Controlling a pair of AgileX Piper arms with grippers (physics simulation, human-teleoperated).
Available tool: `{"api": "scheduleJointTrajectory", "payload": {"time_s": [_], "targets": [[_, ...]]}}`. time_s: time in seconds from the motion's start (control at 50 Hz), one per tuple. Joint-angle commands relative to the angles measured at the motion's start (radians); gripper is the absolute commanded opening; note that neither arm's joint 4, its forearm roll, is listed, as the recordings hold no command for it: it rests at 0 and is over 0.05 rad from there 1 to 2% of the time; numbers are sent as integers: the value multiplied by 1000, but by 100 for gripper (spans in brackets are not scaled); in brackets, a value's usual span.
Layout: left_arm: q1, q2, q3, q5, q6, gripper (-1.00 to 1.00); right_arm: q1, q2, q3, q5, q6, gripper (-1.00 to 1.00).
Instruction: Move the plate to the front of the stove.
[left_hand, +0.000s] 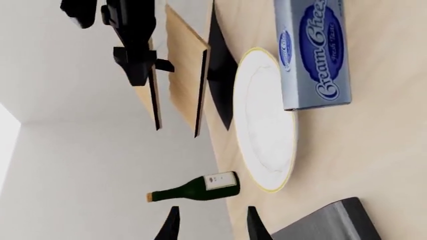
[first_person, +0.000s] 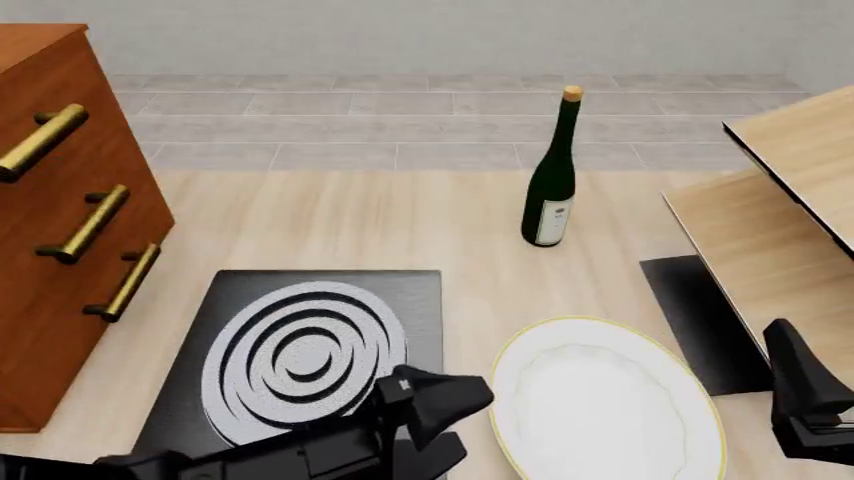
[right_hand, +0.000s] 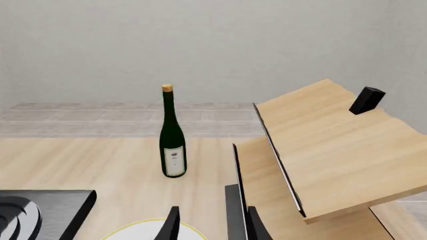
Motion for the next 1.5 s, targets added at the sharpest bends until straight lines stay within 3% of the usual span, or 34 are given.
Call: {"api": "scheduleJointTrajectory", "payload": {"time_s": [0.02, 1.5], "targets": [[-32, 39, -16, 19, 2, 100, 0, 0, 0, 0, 0, 100], [-114, 215, -149, 56, -22, 100, 0, 0, 0, 0, 0, 100]]}}
